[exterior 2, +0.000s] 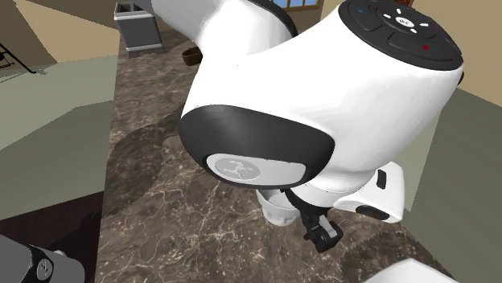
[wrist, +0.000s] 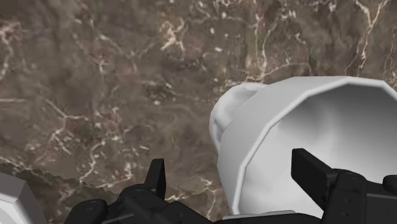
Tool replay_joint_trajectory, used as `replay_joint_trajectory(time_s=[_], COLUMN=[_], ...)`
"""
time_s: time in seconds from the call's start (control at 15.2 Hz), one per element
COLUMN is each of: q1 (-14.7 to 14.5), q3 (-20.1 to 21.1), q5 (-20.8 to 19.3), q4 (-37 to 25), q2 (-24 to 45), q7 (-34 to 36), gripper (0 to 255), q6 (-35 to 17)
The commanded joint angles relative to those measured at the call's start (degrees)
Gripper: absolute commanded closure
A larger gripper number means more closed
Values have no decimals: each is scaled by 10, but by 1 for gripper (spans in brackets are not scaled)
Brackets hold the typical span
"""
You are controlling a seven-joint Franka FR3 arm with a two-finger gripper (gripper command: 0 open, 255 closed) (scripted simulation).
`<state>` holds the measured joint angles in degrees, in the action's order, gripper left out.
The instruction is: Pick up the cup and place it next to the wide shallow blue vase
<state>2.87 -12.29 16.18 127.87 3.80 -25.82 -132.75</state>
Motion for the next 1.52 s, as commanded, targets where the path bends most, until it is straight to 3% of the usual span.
replay_joint_trajectory(time_s=[0.0,0.07,0.13,0.73,1.45], q1=[0,0,0,0,0], q3=[0,0,0,0,-2], q5=[0,0,0,0,-29], q4=[0,0,0,0,-36], q2=[0,0,0,0,-46], q7=[0,0,0,0,31], gripper=[0,0,255,255,255], q6=[0,0,0,0,77])
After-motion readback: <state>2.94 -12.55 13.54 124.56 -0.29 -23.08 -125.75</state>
